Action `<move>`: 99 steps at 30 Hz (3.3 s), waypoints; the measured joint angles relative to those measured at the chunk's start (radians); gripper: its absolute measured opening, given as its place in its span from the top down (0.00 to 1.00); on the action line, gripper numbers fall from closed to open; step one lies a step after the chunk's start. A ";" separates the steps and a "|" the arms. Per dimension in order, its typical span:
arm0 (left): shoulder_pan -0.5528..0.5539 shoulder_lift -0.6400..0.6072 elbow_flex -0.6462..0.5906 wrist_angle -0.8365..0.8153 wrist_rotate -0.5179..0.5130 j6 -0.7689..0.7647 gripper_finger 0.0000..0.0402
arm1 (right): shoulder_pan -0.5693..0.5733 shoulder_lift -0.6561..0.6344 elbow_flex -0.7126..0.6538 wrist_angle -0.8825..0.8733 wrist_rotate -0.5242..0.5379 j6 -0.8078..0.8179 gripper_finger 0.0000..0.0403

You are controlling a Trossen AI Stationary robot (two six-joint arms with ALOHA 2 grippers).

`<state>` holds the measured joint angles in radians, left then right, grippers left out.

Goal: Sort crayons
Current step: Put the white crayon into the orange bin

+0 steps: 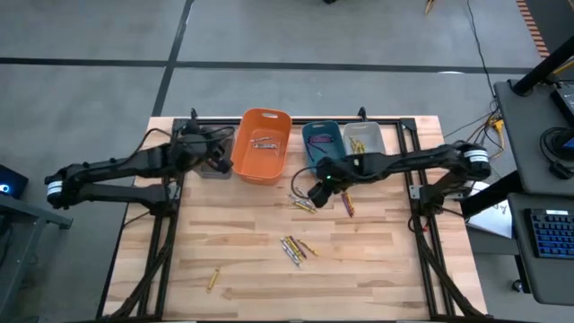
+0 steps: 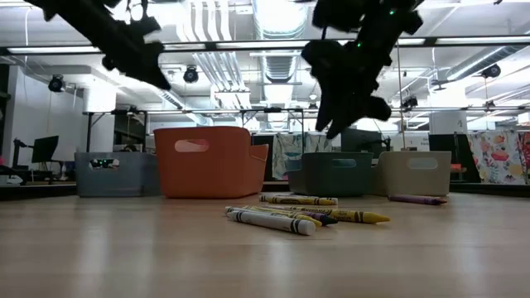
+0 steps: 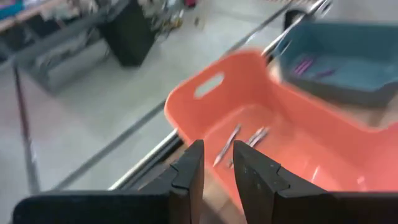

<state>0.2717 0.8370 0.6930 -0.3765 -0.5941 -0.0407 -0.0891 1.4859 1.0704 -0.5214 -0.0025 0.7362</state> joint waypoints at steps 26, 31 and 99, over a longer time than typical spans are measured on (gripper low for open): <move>-0.040 -0.070 -0.001 0.045 0.002 0.062 0.83 | 0.078 0.268 0.262 -0.527 0.079 0.002 0.70; -0.040 -0.066 -0.001 0.053 0.002 0.084 0.83 | 0.079 0.270 0.262 -0.320 0.100 -0.019 0.71; -0.040 -0.066 -0.002 0.051 0.003 0.078 0.83 | 0.076 0.380 0.069 0.094 0.298 -0.002 0.85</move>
<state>0.2314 0.7708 0.6914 -0.3260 -0.5915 0.0377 -0.0128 1.8664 1.1397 -0.4278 0.2958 0.7343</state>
